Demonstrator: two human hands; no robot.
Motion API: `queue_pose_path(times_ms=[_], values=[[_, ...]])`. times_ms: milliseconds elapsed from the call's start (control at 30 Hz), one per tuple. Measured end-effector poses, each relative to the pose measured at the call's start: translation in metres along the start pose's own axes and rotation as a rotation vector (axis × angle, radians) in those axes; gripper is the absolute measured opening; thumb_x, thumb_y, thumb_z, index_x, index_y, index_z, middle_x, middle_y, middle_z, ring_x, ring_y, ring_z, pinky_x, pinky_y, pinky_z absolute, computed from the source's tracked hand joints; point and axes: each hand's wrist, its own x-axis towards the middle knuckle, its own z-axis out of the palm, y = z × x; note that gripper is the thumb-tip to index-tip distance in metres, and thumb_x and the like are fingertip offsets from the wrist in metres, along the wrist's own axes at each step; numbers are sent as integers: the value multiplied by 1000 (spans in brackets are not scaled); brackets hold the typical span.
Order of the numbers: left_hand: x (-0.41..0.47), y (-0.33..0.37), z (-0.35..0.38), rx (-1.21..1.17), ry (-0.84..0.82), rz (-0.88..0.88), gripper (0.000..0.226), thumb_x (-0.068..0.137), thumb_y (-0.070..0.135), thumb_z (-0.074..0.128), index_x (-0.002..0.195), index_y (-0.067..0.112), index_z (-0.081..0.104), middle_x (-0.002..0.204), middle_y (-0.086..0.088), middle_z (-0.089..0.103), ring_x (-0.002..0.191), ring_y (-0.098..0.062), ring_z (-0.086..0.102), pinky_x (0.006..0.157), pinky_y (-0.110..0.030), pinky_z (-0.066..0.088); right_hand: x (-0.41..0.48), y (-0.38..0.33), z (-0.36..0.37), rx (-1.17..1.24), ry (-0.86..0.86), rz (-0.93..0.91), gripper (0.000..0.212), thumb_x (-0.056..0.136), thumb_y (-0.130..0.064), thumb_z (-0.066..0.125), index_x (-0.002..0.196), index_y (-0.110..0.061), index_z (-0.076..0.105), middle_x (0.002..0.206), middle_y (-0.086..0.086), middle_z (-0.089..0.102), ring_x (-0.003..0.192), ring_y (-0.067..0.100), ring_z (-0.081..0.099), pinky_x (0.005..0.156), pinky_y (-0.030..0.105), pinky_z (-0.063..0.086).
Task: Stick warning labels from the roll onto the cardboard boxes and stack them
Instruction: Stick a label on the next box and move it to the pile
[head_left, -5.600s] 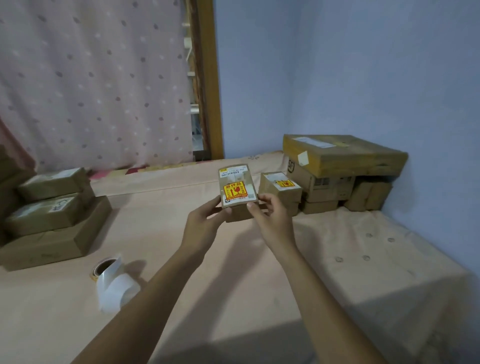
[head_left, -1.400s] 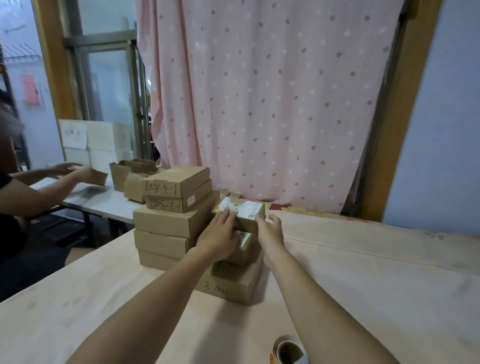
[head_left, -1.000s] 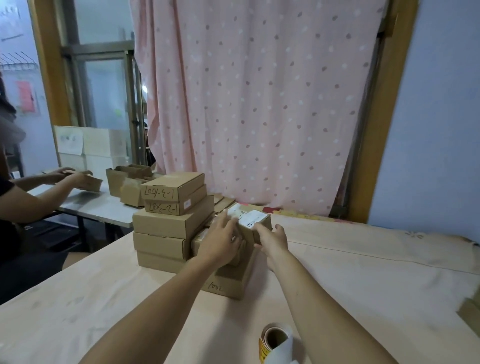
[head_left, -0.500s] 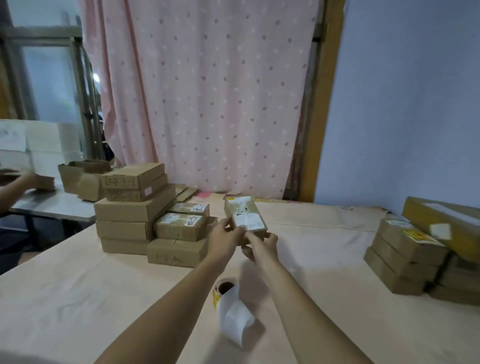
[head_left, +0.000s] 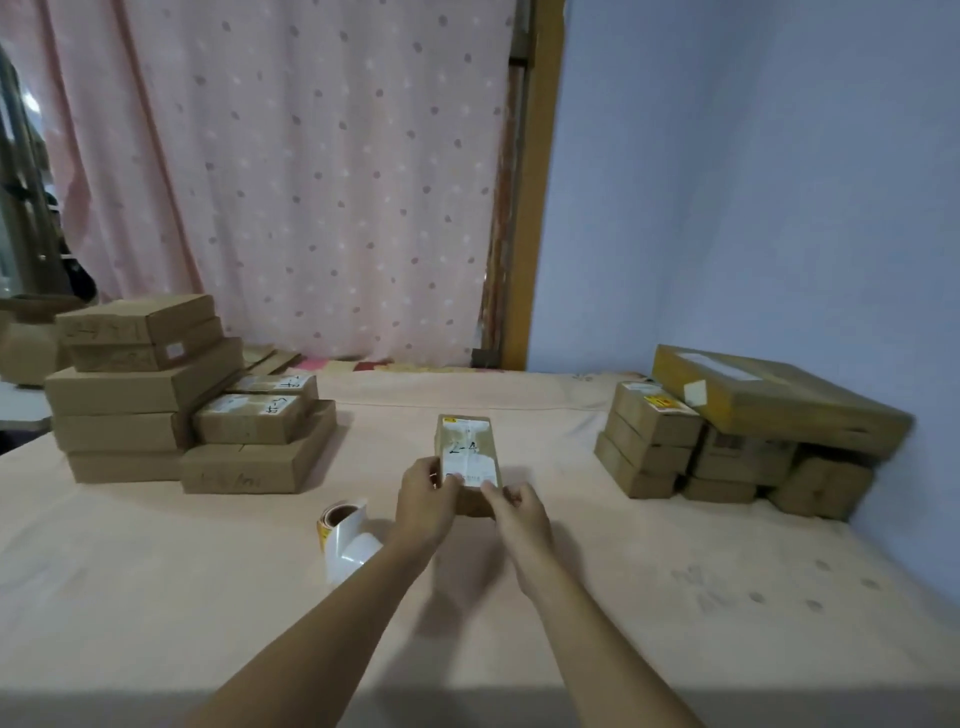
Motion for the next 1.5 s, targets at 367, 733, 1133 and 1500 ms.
queue_pose_path(times_ms=[367, 733, 1133, 1500], values=[[-38, -31, 12, 136, -102, -72, 21, 96, 18, 58, 114, 18, 69, 100, 6, 70, 93, -15, 64, 67, -15, 42, -26, 32, -16, -354, 106, -91, 28, 91, -47, 68, 90, -20, 60, 98, -5, 68, 93, 20, 63, 76, 32, 47], [-38, -27, 0, 411, -171, 31, 31, 97, 23, 54, 124, 14, 65, 122, -4, 69, 108, -22, 63, 81, -28, 47, -30, 41, -18, -409, 102, -159, 29, 96, -50, 61, 110, -25, 64, 111, -5, 72, 101, 20, 64, 78, 31, 45], [-13, -14, -80, 898, 103, 407, 20, 92, 24, 63, 102, 9, 73, 101, -5, 70, 106, -27, 56, 78, -36, 45, -39, 42, -20, -383, 152, -170, 30, 101, -50, 55, 107, -22, 65, 110, -1, 73, 104, 26, 66, 79, 34, 47], [-8, -34, -116, 1311, 23, 341, 21, 88, 20, 55, 89, 13, 76, 96, -5, 70, 96, -29, 55, 70, -32, 28, -44, 40, -21, -361, 173, -174, 24, 102, -45, 55, 101, -22, 64, 103, 0, 73, 100, 28, 65, 74, 33, 40]])
